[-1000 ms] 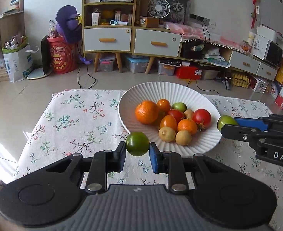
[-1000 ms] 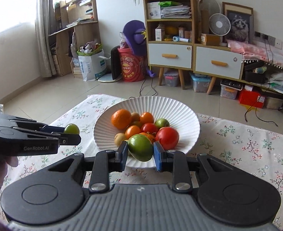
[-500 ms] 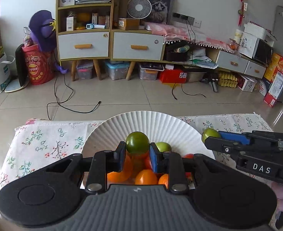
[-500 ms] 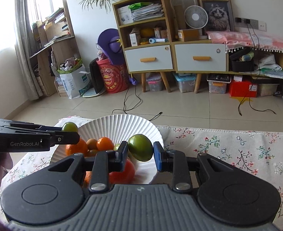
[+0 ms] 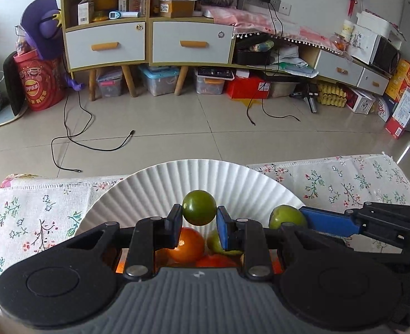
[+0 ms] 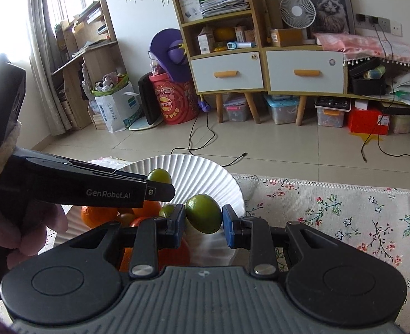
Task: Organize fruits
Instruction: 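Carry both green plums into the white bowl and open both grippers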
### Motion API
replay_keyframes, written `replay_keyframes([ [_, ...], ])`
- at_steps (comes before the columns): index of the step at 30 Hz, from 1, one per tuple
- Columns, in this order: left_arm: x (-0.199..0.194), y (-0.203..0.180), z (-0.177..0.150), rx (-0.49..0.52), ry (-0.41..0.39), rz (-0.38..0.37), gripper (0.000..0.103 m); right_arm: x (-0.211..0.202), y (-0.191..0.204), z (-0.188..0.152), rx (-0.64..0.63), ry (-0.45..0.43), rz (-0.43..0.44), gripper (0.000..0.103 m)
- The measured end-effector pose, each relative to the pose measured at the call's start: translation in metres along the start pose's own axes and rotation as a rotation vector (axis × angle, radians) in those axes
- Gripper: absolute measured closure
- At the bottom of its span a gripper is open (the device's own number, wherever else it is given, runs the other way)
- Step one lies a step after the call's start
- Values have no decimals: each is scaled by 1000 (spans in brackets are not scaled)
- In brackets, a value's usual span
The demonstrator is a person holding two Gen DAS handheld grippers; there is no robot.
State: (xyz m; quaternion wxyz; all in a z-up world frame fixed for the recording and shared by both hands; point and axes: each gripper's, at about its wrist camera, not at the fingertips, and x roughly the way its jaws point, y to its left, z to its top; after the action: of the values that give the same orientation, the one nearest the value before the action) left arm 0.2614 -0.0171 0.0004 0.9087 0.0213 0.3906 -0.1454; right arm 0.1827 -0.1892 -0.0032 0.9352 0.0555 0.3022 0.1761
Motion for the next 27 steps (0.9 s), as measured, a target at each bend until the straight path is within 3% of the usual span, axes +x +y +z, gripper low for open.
replay_keyframes([
  [11,1,4,0,-20,19,30,83,0,1,2,2,4,4,75],
  [16,-9,4,-1,-37,-16,37,64,-6,0,8,22,-11,-8,70],
  [24,-42,2,-8,-22,-39,69,45,-26,-3,13,62,-26,-55,57],
  [27,-52,1,-16,-19,-32,90,41,-34,-4,12,84,-22,-84,51],
])
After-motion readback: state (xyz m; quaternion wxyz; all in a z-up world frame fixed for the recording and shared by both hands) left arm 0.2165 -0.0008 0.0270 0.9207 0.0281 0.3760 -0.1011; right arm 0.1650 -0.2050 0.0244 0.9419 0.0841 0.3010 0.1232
